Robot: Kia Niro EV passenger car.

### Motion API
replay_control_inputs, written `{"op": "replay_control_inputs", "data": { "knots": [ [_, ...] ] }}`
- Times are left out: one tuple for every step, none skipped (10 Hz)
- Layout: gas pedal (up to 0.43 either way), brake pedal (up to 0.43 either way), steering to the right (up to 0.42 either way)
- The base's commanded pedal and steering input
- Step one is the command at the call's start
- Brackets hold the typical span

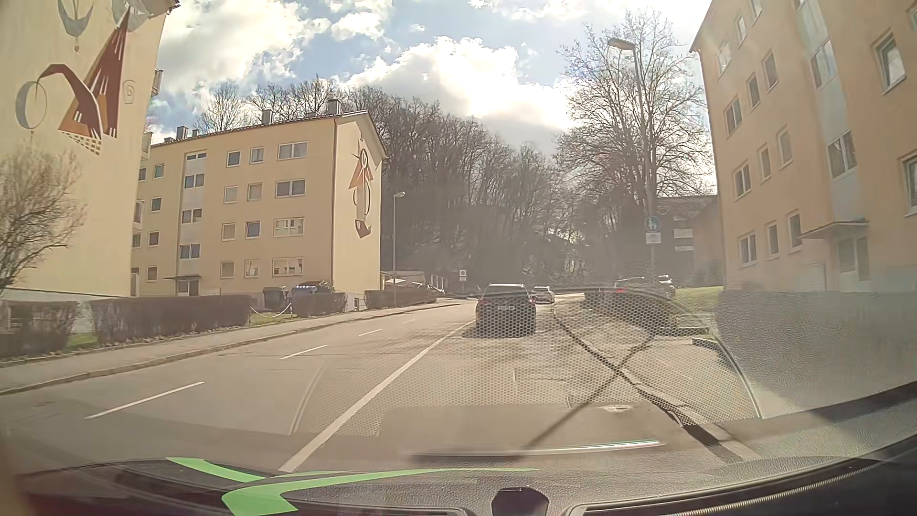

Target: Follow the waypoints while adhering to traffic rules and regulations

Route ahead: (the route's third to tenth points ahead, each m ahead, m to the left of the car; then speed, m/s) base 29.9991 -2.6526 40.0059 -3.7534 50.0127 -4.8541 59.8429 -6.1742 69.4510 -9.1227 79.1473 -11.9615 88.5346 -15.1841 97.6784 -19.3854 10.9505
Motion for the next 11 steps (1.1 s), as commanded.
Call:
{"op": "replay_control_inputs", "data": {
  "knots": [
    [0.248, 0.000, 0.019],
    [0.260, 0.000, 0.017],
    [0.268, 0.000, 0.017],
    [0.268, 0.000, 0.017],
    [0.280, 0.000, 0.017],
    [0.287, 0.000, 0.018],
    [0.287, 0.000, 0.018],
    [0.287, 0.000, 0.019],
    [0.287, 0.000, 0.019],
    [0.287, 0.000, 0.019],
    [0.299, 0.000, 0.019]
  ]
}}
